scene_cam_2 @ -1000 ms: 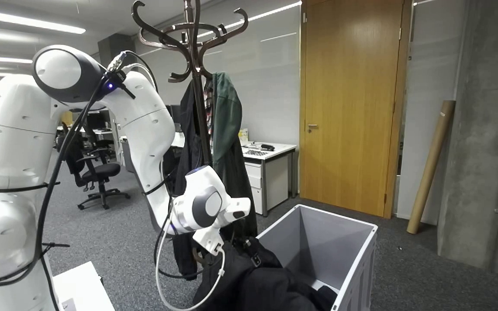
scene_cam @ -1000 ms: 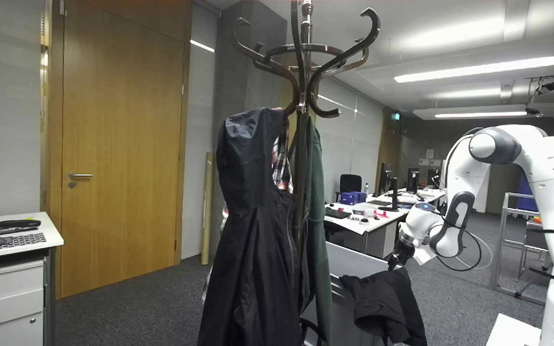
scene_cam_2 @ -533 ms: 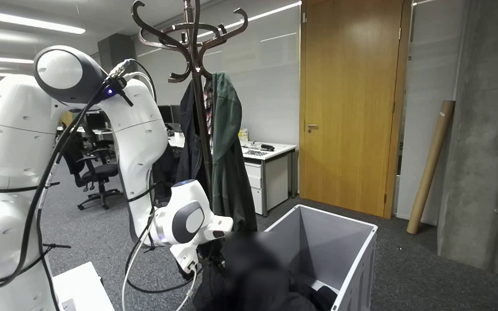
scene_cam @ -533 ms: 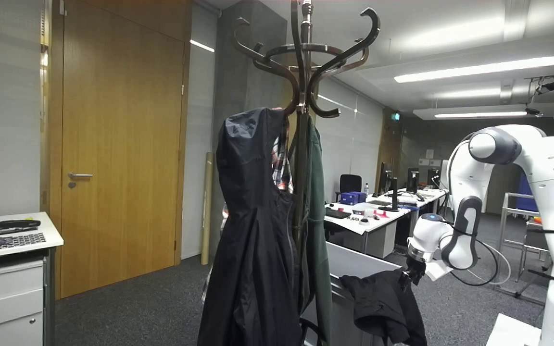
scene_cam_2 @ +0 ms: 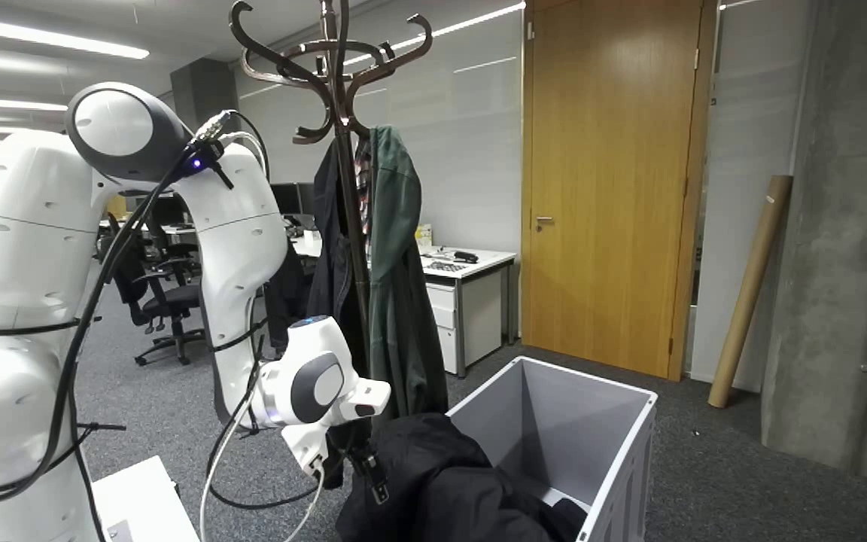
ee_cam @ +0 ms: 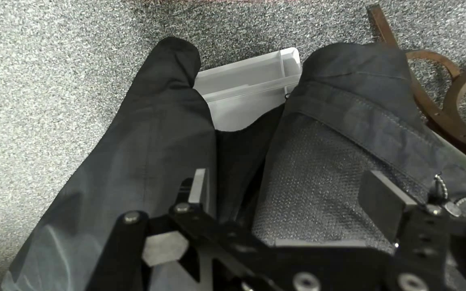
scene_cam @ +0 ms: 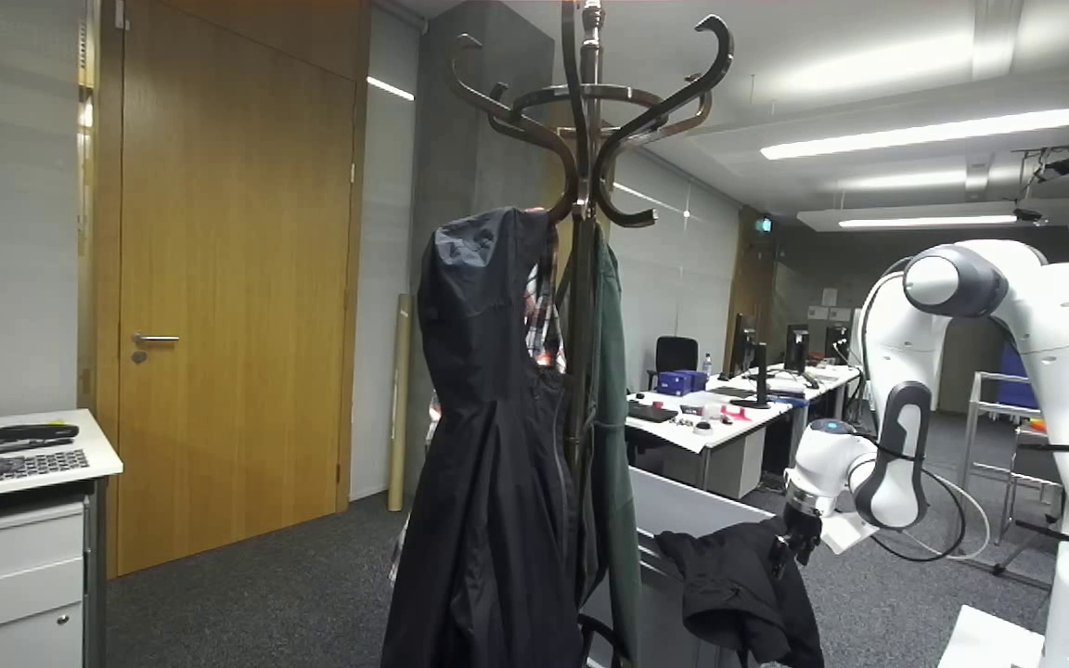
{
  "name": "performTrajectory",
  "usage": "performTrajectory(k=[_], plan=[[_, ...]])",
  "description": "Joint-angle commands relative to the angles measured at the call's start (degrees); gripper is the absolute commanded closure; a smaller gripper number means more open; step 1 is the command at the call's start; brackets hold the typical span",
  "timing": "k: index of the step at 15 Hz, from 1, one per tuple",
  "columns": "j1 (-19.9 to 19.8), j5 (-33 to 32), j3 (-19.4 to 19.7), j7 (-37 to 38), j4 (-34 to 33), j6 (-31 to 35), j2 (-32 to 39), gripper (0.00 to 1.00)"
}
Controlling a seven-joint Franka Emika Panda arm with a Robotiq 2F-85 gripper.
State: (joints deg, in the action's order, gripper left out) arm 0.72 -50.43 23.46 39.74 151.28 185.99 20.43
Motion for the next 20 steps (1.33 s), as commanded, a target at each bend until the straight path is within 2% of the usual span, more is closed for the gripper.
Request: performTrajectory(k=[1,4,11,12,14,19,20], plan=[[2.77,0.42,1.90,1.45,-0.91,-0.10,1.31,0.00],[2.15,0.69,0.68,1.16,-1.96,3.24,4.71,0.00],[6.71,5.48,3.53,-0.67,-7.22,16.18,14.25,0.00],[3.50,5.64,-0.33,-1.24,-8.26,12.79,12.55,0.00],[2.33,3.78,-1.91,-0.84,-8.99,12.33,14.56,0.00],[2.46,4.30,-2.58,-1.81,-10.85,12.05,17.32,0.00],[2.21,4.54,-2.90,-2.04,-11.62,12.05,17.70,0.25]])
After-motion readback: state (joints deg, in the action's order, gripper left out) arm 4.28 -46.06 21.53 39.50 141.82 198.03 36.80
